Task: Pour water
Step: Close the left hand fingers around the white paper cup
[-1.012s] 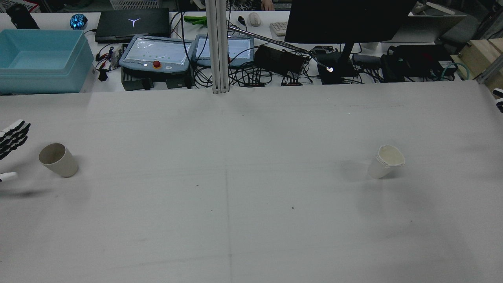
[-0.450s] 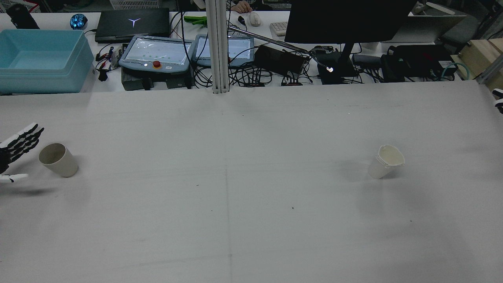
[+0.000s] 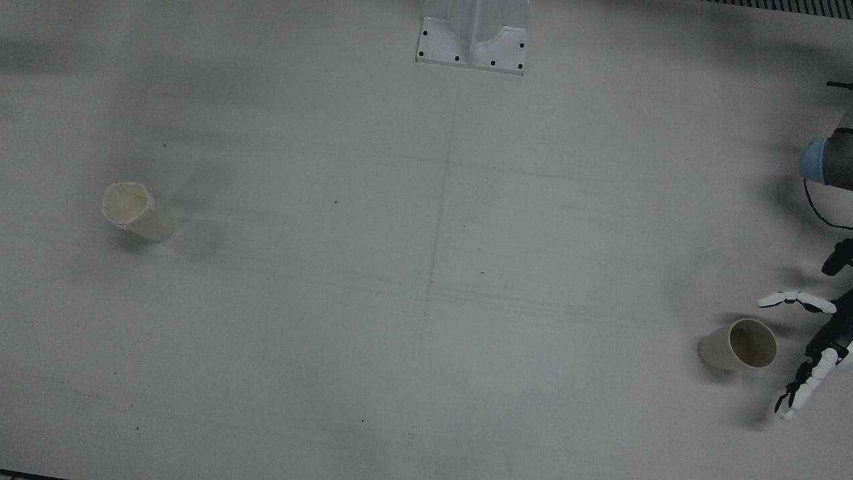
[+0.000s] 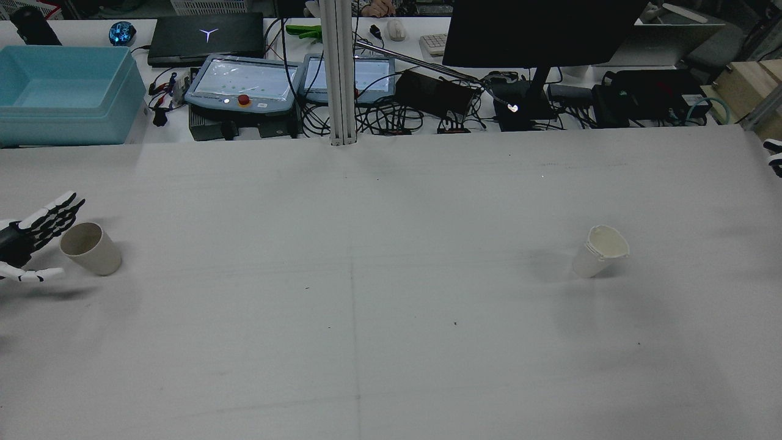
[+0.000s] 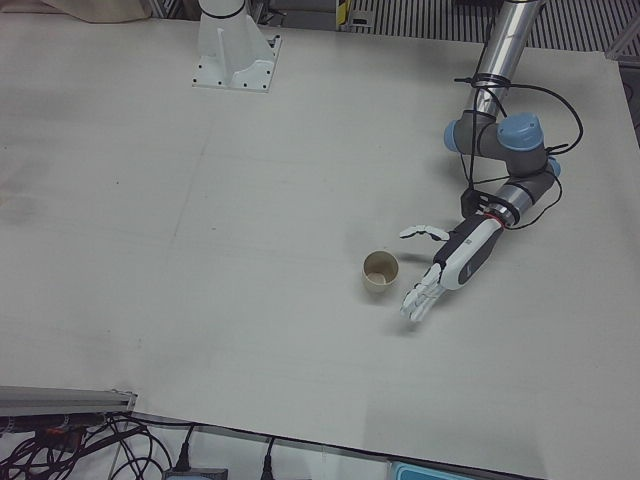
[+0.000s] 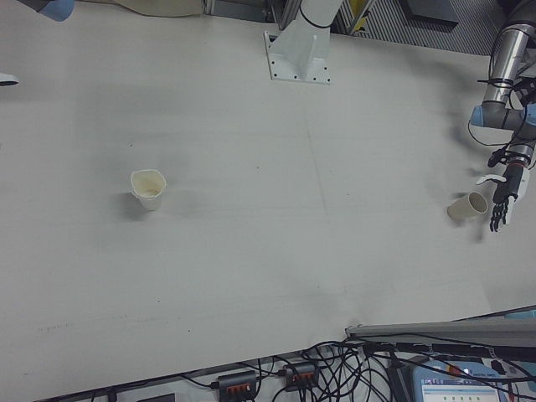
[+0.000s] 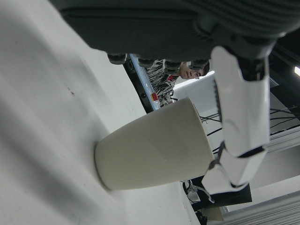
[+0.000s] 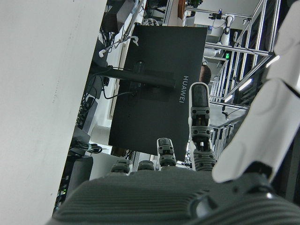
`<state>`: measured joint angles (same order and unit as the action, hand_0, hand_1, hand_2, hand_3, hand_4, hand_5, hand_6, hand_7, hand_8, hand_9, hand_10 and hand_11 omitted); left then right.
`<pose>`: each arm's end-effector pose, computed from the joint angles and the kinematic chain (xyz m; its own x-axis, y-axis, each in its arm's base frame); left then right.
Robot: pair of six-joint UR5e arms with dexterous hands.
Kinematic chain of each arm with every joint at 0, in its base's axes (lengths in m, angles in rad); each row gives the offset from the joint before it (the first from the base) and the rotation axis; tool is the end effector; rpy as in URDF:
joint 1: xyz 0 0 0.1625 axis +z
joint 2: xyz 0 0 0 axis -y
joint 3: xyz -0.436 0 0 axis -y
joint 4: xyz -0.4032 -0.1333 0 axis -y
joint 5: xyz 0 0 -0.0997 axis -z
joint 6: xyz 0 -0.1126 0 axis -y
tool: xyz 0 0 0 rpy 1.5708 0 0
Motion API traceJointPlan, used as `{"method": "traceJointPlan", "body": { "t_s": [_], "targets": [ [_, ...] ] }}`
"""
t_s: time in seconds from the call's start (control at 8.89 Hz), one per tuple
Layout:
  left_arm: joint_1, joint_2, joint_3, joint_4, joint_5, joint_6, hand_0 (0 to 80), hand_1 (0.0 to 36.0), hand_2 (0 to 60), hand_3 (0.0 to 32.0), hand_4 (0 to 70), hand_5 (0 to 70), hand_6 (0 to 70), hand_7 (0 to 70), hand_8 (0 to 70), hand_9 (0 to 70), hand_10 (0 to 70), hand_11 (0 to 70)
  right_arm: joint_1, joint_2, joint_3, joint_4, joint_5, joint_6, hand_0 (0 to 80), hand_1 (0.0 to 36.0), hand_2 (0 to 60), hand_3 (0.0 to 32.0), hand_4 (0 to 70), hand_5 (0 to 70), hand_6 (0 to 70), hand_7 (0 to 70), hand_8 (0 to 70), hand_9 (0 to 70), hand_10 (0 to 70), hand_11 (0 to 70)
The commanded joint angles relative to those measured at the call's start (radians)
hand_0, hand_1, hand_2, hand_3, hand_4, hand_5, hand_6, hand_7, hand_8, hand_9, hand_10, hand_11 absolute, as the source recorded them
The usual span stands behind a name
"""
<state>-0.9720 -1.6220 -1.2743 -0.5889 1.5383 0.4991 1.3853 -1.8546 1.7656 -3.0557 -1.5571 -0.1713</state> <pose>0.1986 -0.5340 0.7518 -0.8309 -0.3393 -0.4410 0.2367 0.5019 -0.8319 0.0603 -0.4099 0.7169 -0.9708 0.1690 0.1705 -0.1685 0.0261 -0.9854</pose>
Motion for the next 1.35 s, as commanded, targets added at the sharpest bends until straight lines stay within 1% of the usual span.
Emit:
{"method": "traceJointPlan", "body": {
  "t_s": [0.0, 0.11, 0.22, 0.79, 0.9, 1.01, 1.12, 1.24],
  "targets": [
    [0.054, -0.024, 0.001, 0.020, -0.041, 0.006, 55.0, 25.7, 26.8, 6.6, 0.0, 3.4, 0.0, 7.0, 0.0, 0.0, 0.0, 1.1, 0.000, 0.000, 0.000, 0.000, 0.000, 0.001, 46.8, 9.4, 10.9, 0.0, 33.1, 23.0, 4.0, 16.6, 0.7, 1.9, 1.7, 3.1],
    [0.074, -0.026, 0.001, 0.021, -0.082, 0.004, 55.1, 25.8, 26.6, 6.8, 0.0, 3.5, 0.0, 6.9, 0.0, 0.0, 0.0, 1.2, 0.000, 0.000, 0.000, 0.000, 0.000, 0.004, 46.8, 9.5, 11.9, 0.0, 34.4, 23.3, 4.5, 17.1, 0.8, 2.0, 1.9, 3.3],
    [0.091, -0.035, 0.004, 0.023, -0.087, 0.004, 55.8, 26.2, 25.8, 6.8, 0.0, 3.5, 0.0, 7.0, 0.0, 0.0, 0.0, 1.4, 0.000, 0.000, 0.000, 0.000, 0.000, 0.004, 47.0, 9.6, 11.5, 0.0, 34.2, 23.1, 4.5, 17.3, 0.8, 2.0, 1.8, 3.3],
    [0.093, -0.093, 0.006, 0.076, -0.092, -0.002, 55.3, 25.1, 24.5, 5.6, 0.8, 5.0, 0.0, 7.6, 0.0, 0.1, 0.0, 1.5, 0.000, 0.000, -0.002, 0.000, 0.002, 0.004, 46.7, 9.4, 10.7, 0.0, 32.2, 22.7, 3.4, 16.2, 0.8, 1.8, 1.7, 3.1],
    [0.095, -0.099, 0.006, 0.081, -0.095, -0.004, 56.2, 25.1, 22.1, 5.0, 1.7, 6.2, 0.0, 8.2, 0.0, 0.2, 0.0, 2.2, 0.000, 0.000, -0.002, 0.000, 0.002, 0.003, 46.7, 9.2, 9.8, 0.0, 32.2, 22.5, 3.5, 16.3, 0.7, 1.8, 1.7, 3.2],
    [0.095, -0.105, 0.006, 0.095, -0.119, -0.008, 56.6, 25.0, 21.6, 3.8, 3.0, 9.8, 0.0, 8.5, 0.0, 0.3, 0.2, 2.9, 0.000, 0.000, -0.002, 0.000, 0.002, 0.003, 46.6, 9.1, 9.5, 0.0, 32.1, 22.4, 3.5, 16.0, 0.7, 1.8, 1.7, 3.1],
    [0.095, -0.107, 0.004, 0.098, -0.127, -0.010, 58.0, 25.4, 21.0, 1.0, 7.6, 17.5, 0.0, 9.1, 0.0, 0.4, 0.5, 3.5, 0.000, 0.000, -0.002, 0.000, 0.002, 0.004, 46.6, 8.9, 9.4, 0.0, 32.3, 22.4, 3.5, 15.9, 0.7, 1.7, 1.8, 3.2],
    [0.093, -0.108, 0.003, 0.107, -0.127, -0.010, 58.6, 24.8, 21.4, 0.0, 20.2, 37.6, 0.4, 8.9, 0.1, 0.3, 1.3, 4.4, 0.000, 0.000, -0.002, 0.000, 0.002, 0.004, 46.7, 9.1, 9.5, 0.0, 32.3, 22.6, 3.5, 16.0, 0.7, 1.8, 1.7, 3.1]
  ]
}}
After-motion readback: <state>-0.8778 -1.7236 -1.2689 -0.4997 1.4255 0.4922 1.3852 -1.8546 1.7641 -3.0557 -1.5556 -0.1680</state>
